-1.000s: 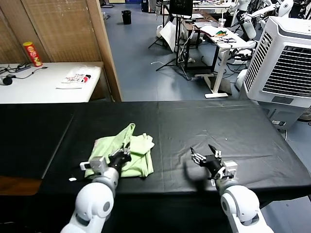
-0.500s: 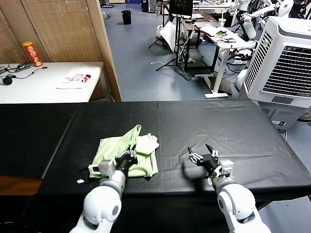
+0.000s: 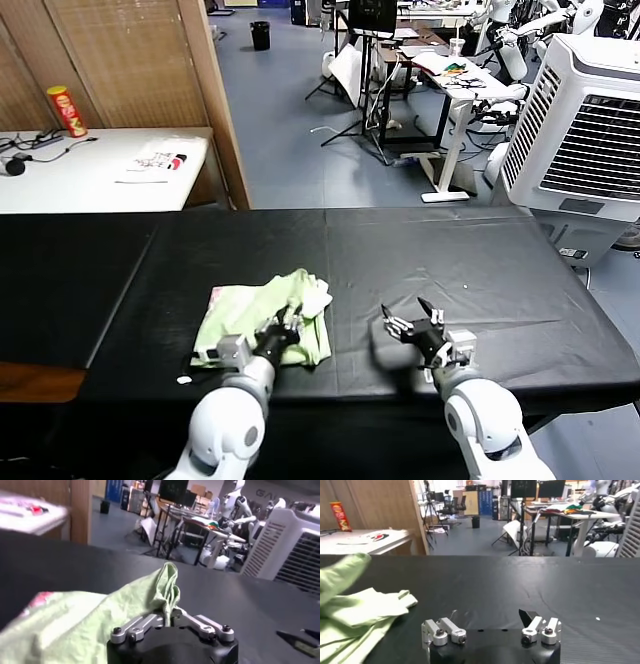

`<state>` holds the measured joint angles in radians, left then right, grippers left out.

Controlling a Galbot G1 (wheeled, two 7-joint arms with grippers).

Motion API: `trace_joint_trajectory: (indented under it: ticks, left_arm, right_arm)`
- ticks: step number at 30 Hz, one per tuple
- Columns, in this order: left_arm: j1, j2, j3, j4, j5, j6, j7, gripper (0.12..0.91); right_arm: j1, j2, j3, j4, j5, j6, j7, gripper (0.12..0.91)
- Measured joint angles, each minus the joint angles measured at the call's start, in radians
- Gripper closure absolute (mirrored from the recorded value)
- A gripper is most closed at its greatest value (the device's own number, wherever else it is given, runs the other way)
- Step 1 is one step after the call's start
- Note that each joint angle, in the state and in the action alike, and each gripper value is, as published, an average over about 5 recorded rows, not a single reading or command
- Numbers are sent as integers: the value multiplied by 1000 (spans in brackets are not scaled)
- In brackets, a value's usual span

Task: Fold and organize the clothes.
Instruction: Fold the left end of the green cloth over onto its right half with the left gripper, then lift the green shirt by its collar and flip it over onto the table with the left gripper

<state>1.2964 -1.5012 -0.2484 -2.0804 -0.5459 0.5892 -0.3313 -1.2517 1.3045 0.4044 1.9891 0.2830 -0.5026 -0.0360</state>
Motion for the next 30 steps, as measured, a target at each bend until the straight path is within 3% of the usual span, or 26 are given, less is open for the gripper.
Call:
trace_joint_trajectory:
  ticks: [3, 5, 8, 14, 19, 23, 26, 30]
  left_arm:
    - [11, -34, -2, -22, -48, -3, -7, 374]
    - [18, -44, -11, -41, -37, -21, 12, 290]
    - [32, -31, -42, -67, 31, -72, 58, 240]
    - [82, 46, -142, -81, 156, -168, 108, 232]
    - [126, 71, -230, -70, 181, -225, 142, 232]
    - [141, 66, -280, -48, 181, -276, 172, 232]
    - [142, 63, -309, -18, 170, -319, 196, 232]
    - [133, 60, -340, 37, 132, -387, 237, 232]
  right_arm:
    - [21, -7, -31, -6, 22, 7, -24, 227]
    - [41, -9, -60, -14, 32, 10, -39, 227]
    - [82, -3, -116, -34, 30, 11, -51, 227]
    - [181, 29, -248, -110, -32, 4, -55, 227]
    - [226, 53, -329, -179, -151, -57, -56, 227]
    - [226, 50, -344, -192, -217, -56, -27, 227]
    - [219, 50, -340, -189, -213, -14, 2, 227]
    - [206, 56, -320, -160, -130, 47, 24, 227]
